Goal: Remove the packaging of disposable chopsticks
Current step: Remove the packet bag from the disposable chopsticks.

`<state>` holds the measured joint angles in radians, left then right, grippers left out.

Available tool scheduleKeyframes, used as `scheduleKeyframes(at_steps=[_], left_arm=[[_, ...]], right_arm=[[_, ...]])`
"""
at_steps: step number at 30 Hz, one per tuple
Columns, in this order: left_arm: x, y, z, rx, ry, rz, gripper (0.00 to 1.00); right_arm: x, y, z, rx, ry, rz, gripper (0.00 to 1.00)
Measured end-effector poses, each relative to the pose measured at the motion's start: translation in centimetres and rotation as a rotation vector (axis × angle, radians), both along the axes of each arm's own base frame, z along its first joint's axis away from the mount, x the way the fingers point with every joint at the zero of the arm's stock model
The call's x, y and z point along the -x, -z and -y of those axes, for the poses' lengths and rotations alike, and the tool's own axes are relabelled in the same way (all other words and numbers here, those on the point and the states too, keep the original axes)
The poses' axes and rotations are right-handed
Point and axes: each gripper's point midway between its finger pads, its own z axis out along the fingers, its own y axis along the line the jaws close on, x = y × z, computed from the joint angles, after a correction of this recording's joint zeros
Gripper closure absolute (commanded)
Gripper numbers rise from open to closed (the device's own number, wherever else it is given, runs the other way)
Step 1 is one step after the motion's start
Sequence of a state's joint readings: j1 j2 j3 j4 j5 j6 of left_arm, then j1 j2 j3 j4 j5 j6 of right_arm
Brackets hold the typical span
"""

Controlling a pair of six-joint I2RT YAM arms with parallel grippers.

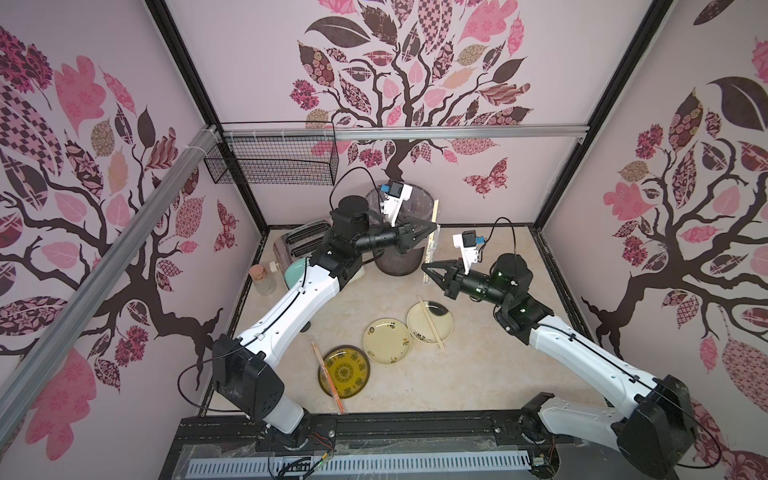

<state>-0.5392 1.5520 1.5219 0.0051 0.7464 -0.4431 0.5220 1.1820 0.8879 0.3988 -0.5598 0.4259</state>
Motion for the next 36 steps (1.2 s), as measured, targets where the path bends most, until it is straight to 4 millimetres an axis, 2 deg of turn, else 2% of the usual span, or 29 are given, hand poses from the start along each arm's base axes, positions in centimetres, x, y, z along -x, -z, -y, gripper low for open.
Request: scheduleKeyframes(at_steps=[5,20,21,23,25,29,32,36], left_arm=[[1.3,2.0,0.6,-0.023,0.026,-0.036,0.84],[3.1,3.4,-1.1,-0.009,-0.04,-0.01,0.85],[3.3,3.2,-1.3,-0.006,-0.048,-0.006,0.84],[3.6,2.6,-1.6,0.001,-0.057,0.0,0.71],[3.7,2.3,-2.0,0.003,-0.066,-0.003,0.64],[2.7,1.1,-3.1,0.023,-0.102,-0.013,0.47],[2.3,-0.4,-3.6,0.044,-0.112,0.0,0.43],[2.3,-2.2,-3.0,0.071,-0.073,0.026,0.42]], right_arm=[[-0.7,-2.3,0.0,-0.015,0.02,0.039,1.0],[0.3,-1.8,-1.0,0.015,-0.05,0.033,1.0],[0.4,-1.9,-1.1,0.011,-0.06,0.039,1.0],[0.6,-2.5,-1.1,-0.003,-0.068,0.064,1.0],[0.5,-3.1,-0.8,-0.022,-0.06,0.093,1.0],[0.9,-2.8,-0.3,-0.036,-0.057,0.109,1.0],[1.1,-2.4,-0.4,-0.04,-0.065,0.103,1.0],[1.3,-2.0,-0.5,-0.046,-0.079,0.093,1.0]])
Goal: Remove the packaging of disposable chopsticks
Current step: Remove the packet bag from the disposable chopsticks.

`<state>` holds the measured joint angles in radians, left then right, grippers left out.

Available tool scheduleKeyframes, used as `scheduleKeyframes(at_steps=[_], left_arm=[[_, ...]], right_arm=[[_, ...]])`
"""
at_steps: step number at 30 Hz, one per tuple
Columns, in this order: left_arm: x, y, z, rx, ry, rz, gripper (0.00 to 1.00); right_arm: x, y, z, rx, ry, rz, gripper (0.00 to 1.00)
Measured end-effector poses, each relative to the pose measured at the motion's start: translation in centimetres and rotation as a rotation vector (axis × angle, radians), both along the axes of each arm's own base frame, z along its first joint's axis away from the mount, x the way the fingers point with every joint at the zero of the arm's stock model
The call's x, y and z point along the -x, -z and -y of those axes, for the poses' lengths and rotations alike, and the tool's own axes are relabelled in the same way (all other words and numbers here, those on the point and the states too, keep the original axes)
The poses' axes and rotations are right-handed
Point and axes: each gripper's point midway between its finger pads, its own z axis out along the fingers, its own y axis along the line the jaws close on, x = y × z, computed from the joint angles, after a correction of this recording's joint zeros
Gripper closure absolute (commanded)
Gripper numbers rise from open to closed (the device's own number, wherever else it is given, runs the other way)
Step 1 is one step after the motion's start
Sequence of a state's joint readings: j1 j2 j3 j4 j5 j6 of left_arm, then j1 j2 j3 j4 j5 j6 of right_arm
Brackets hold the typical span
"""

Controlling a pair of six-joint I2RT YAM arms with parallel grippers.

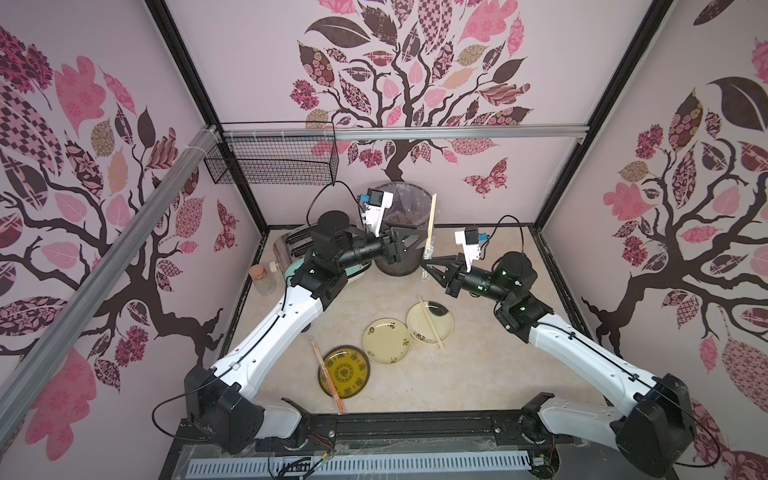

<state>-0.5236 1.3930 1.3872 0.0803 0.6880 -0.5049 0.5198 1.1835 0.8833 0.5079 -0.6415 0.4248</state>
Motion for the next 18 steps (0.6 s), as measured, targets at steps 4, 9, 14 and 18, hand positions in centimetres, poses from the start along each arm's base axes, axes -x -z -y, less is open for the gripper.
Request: scheduleKeyframes(at_steps=[4,9,14,18], left_arm=[[-0.3,0.0,0.9,0.006,0.046,-0.012,0.53],[-0.8,1.5,1.7,-0.009,0.073,-0.054,0.77],[-0.3,1.7,2.1,-0.009,0.094,-0.053,0.86],[-0.3,2.5,2.2,-0.017,0.092,-0.058,0.88]], right_arm=[[0.1,0.2,-0.1,-0.005,-0.008,-0.004,1.0],[0.2,-0.1,0.0,-0.018,-0.009,-0.008,1.0],[-0.2,-0.2,0.0,-0.027,0.006,-0.018,1.0],[-0.7,0.0,0.0,-0.029,0.019,-0.031,1.0]])
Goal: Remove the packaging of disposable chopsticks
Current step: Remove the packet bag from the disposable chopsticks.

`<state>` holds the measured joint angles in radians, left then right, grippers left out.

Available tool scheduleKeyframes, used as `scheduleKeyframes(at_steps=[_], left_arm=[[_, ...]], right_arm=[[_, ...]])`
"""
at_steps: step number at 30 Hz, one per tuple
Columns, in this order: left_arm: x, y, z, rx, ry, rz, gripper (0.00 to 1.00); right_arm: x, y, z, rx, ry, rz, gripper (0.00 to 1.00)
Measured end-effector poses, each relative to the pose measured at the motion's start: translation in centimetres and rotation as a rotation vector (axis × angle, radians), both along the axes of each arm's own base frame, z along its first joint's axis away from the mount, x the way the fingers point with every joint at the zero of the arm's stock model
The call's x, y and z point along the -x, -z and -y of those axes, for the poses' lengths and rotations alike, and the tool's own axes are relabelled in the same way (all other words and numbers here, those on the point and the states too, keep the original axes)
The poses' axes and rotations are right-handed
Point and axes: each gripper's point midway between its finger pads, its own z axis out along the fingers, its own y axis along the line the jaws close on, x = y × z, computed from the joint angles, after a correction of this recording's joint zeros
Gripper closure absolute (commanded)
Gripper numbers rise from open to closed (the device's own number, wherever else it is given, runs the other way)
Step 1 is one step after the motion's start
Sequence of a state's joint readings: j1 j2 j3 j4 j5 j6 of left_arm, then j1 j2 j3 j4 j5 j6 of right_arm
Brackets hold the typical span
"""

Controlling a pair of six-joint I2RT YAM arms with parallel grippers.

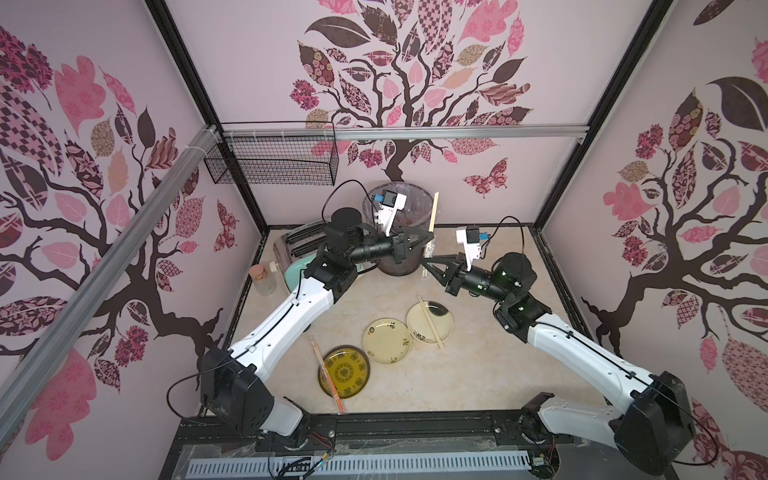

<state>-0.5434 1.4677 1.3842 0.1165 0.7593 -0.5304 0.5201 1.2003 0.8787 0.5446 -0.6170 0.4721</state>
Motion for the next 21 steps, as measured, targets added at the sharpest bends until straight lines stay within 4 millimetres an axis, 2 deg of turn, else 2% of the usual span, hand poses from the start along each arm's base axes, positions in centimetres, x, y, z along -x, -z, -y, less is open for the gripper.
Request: scheduleKeyframes(at_steps=[6,11,14,21], left_arm=[[-0.5,0.8,-0.5,-0.004,-0.053,0.009,0.9],[-0.5,0.5,-1.0,0.016,-0.09,0.04,0.88],[0.0,1.3,-0.9,0.012,-0.088,0.026,0.87],[0.0,2.0,-1.1,0.014,-0.11,0.019,0.87]], right_arm=[[-0.8,0.4,-0.4,0.014,0.009,-0.028,1.0],[-0.9,-0.3,-0.7,0.021,0.003,-0.034,1.0],[-1.1,-1.0,-0.7,0.017,0.009,-0.023,1.0],[-1.3,-0.3,-0.9,0.039,0.008,-0.042,1.0]])
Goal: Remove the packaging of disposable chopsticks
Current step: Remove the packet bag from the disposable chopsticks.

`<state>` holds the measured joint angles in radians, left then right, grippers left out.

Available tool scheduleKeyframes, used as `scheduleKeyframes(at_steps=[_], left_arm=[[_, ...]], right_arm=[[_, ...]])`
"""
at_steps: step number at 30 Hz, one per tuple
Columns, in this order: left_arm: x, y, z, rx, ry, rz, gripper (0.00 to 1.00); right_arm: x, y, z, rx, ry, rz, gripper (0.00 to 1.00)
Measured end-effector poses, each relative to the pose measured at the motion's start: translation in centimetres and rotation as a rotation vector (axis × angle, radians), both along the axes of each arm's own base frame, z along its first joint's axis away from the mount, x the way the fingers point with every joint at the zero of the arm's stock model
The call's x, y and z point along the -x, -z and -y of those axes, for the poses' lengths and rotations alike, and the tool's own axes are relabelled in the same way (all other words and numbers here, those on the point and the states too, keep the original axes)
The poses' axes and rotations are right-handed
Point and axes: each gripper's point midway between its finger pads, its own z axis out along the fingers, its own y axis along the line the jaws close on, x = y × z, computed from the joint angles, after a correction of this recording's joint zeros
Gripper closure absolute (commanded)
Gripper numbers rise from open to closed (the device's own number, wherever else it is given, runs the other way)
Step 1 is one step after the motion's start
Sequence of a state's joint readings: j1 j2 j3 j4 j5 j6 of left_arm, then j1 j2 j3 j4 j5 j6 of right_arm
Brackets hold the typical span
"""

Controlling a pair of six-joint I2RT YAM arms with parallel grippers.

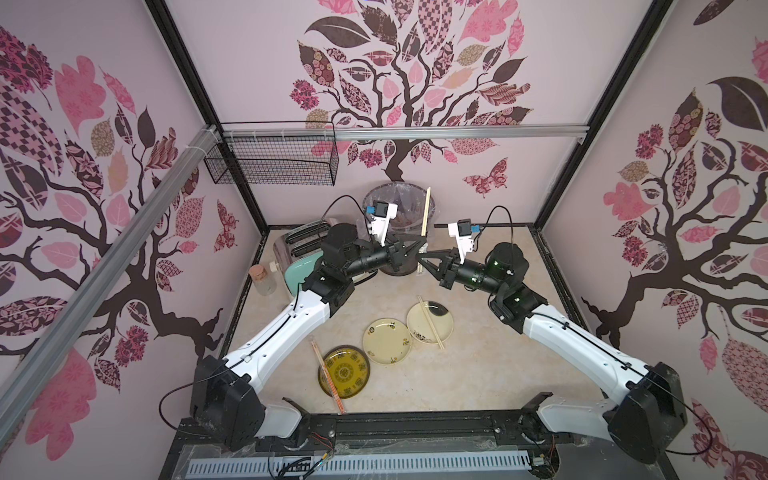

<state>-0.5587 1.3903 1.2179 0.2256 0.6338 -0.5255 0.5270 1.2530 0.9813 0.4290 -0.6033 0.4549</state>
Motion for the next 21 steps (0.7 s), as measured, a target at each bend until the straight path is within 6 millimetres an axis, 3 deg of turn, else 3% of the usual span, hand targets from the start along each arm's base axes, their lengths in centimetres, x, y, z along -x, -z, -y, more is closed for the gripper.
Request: scheduleKeyframes(at_steps=[6,16,18,21], left_arm=[[0.7,1.2,0.0,-0.007,0.008,-0.018,0.83],[1.5,0.9,-0.4,0.006,0.005,-0.006,0.81],[1.7,0.6,-0.5,0.005,0.007,-0.009,0.76],[2.2,0.1,-0.4,-0.009,0.025,-0.024,0.6]], right_arm=[[-0.1,-0.3,0.0,0.01,0.004,0.019,1.0],[0.6,-0.6,-0.2,0.012,-0.045,0.026,1.0],[0.8,-0.6,-0.3,0.006,-0.057,0.034,1.0],[1.1,-0.4,-0.2,-0.007,-0.065,0.051,1.0]])
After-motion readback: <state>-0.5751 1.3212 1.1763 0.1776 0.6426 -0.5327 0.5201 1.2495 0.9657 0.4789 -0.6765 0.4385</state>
